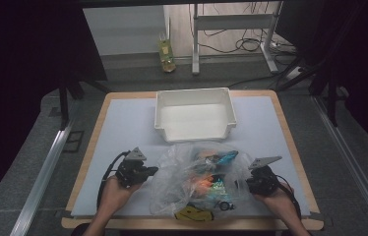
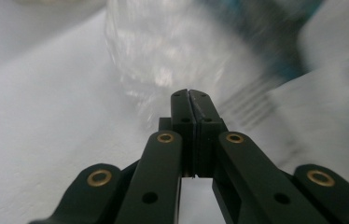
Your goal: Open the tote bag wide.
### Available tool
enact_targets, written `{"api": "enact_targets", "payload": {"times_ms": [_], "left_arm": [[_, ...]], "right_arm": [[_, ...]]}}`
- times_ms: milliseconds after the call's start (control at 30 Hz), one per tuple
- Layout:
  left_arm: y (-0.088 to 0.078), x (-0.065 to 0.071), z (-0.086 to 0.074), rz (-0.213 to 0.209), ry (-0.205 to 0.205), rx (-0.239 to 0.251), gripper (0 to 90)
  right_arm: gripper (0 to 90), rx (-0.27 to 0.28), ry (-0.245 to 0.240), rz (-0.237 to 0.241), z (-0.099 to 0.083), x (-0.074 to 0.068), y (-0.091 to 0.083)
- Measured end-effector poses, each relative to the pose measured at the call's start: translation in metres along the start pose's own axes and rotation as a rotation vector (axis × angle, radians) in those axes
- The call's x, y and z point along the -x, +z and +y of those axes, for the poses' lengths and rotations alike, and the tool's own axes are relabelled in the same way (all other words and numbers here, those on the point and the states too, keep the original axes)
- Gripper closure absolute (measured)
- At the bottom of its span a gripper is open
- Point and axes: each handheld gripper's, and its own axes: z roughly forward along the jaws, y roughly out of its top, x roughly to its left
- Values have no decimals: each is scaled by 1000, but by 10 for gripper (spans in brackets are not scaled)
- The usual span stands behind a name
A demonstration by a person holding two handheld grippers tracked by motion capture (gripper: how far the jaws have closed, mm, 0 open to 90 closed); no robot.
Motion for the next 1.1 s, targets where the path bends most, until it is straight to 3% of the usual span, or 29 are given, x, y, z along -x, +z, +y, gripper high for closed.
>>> {"api": "enact_targets", "payload": {"times_ms": [133, 267, 400, 500, 667, 767, 833, 900, 933, 967, 1033, 1067, 1100], "left_arm": [[-30, 2, 2, -16, -5, 57, 891], [-51, 11, 4, -98, -16, 121, 890], [-59, 30, 13, -170, 24, 135, 886], [-57, 49, 28, -227, 79, 143, 880], [-40, 85, 57, -318, 188, 128, 878], [-19, 112, 71, -381, 253, 88, 873], [-14, 117, 72, -388, 273, 70, 873], [-2, 127, 73, -380, 297, 36, 871], [4, 130, 72, -344, 321, 9, 871], [9, 132, 72, -282, 353, -21, 871], [17, 132, 70, -165, 379, -59, 872], [24, 123, 68, -59, 352, -71, 874], [24, 123, 68, -59, 352, -71, 875]], "right_arm": [[893, 5, 1, 8, 2, -1, -1], [893, 8, -3, 13, 4, -3, -3], [893, 9, -1, 18, 5, -5, -5], [893, 10, -6, 13, 6, -5, -7], [893, 10, -5, 10, 7, -5, -9], [893, 14, -4, 7, 8, -5, -11], [893, 16, -4, 8, 8, -5, -11], [892, 16, -4, 8, 7, -5, -12], [893, 18, -4, 9, 7, -5, -12], [892, 19, -1, 9, 7, -5, -12], [892, 22, 0, 9, 5, -4, -12], [893, 22, 3, 9, 5, -4, -12], [893, 22, 3, 9, 5, -4, -12]]}}
